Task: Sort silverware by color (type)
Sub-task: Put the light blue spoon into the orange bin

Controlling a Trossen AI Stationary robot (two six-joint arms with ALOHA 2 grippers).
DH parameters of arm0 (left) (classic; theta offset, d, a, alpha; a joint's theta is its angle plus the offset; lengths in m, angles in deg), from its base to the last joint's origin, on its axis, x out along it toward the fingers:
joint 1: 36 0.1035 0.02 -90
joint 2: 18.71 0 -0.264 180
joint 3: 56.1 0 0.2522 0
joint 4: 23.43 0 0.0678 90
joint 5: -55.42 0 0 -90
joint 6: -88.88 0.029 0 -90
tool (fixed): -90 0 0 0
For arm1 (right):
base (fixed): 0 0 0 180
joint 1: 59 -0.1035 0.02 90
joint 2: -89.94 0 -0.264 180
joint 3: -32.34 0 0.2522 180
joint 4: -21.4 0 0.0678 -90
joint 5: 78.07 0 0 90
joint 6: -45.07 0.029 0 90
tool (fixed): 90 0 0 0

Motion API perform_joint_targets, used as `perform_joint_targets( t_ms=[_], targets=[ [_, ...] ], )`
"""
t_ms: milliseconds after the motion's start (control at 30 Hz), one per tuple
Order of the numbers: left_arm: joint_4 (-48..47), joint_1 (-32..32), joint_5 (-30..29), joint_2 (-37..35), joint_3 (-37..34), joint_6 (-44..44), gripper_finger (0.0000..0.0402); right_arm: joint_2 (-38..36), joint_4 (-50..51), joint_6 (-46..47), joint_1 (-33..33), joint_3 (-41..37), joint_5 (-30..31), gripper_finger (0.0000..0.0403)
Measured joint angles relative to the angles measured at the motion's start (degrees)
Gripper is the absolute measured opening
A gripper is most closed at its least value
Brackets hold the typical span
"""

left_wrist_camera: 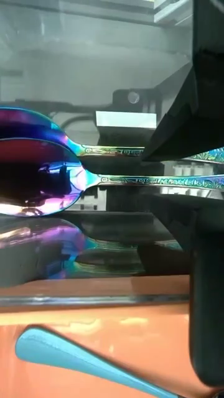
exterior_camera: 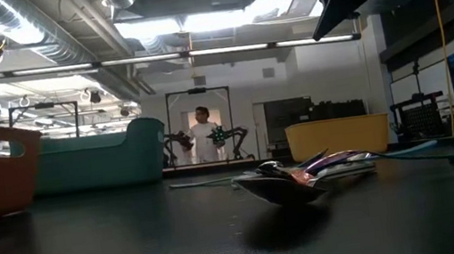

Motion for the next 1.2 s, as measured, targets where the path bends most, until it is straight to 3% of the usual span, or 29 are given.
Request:
perform_joint_targets(
  t_ms=[633, 933, 1200],
  targets=[
    [-0.46, -0.04, -0.35, 0.04, 5.04, 0.02, 0.009, -0.01, 0.0, -0.02, 0.0, 0.0, 0.0, 0.0097],
    [-5.69, 0.11, -0.78, 0.04, 14.36, 0.09, 0.009, 0.02, 0.0, -0.02, -0.02, 0.0, 0.0, 0.0097],
    [-14.79, 3.78, -6.26, 0.02, 23.18, 5.35, 0.009, 0.01, -0.02, 5.3, -0.02, 0.0, -0.02, 0.0097]
  ],
)
